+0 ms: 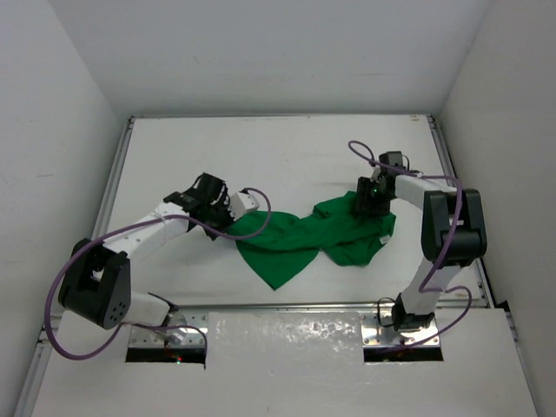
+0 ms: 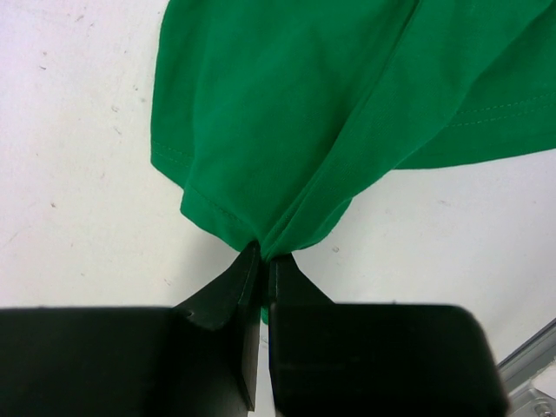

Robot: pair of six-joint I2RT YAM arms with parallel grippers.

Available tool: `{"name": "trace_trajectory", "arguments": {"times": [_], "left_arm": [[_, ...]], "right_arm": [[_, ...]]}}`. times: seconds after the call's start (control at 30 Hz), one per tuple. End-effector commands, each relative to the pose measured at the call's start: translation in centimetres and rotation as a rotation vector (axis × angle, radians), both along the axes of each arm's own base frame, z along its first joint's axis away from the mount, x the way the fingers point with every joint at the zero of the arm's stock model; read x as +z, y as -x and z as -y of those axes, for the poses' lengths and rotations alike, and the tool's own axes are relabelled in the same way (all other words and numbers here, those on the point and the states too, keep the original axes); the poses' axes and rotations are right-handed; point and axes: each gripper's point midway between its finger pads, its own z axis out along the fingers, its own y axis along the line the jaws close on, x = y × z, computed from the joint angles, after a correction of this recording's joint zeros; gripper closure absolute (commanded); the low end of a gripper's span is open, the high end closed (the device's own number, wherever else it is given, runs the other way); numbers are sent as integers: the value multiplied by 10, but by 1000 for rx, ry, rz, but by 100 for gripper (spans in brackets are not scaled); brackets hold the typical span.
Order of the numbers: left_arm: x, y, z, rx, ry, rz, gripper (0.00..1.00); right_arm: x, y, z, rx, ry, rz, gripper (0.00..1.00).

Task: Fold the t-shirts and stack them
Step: Flatten out the tshirt

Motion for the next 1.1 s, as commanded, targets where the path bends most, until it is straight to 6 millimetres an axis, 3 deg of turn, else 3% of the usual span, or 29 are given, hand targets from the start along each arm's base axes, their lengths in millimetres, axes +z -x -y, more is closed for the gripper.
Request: {"name": "trace_trajectory", "arguments": {"times": [0.0, 0.27, 0.37, 0.4, 0.5, 0.53, 0.6, 0.67, 0.73, 0.77, 0.8, 0.83, 0.87, 0.9, 0.97, 1.07], "left_arm": [[9, -7, 7, 1, 20, 31, 100], [8, -8, 4, 4, 8, 33, 100], [8, -9, 4, 6, 7, 39, 100], [8, -10, 4, 6, 3, 41, 100], [8, -11, 3, 10, -1, 43, 100], [8, -12, 3, 14, -4, 45, 100], [15, -23, -3, 57, -32, 87, 100], [27, -38, -13, 134, -53, 135, 100], [58, -60, -22, 180, -48, 212, 100], [74, -65, -33, 210, -39, 239, 100], [103, -77, -33, 205, -16, 304, 100], [125, -76, -36, 203, -3, 341, 100], [158, -82, -30, 170, 38, 410, 100], [176, -79, -26, 157, 67, 440, 100], [231, -70, -19, 140, 162, 536, 100], [287, -51, -18, 144, 246, 633, 100]], "right_arm": [[9, -30, -12, 24, -40, 110, 44], [20, -53, -14, 45, -47, 192, 52], [10, -50, -16, 57, -43, 160, 63], [7, -48, -16, 62, -38, 151, 74], [3, -45, -19, 64, -50, 147, 90], [3, -44, -20, 65, -55, 144, 100], [6, -43, -16, 59, -34, 140, 100], [28, -47, -2, 27, 41, 203, 100], [54, -51, 10, 5, 97, 270, 100], [84, -51, 19, -17, 138, 332, 100], [104, -52, 26, -36, 157, 373, 100], [135, -46, 30, -50, 168, 435, 100], [154, -43, 37, -81, 197, 477, 100], [186, -33, 38, -98, 195, 552, 100], [210, -17, 40, -127, 196, 611, 100], [255, 16, 42, -138, 201, 716, 100]]}}
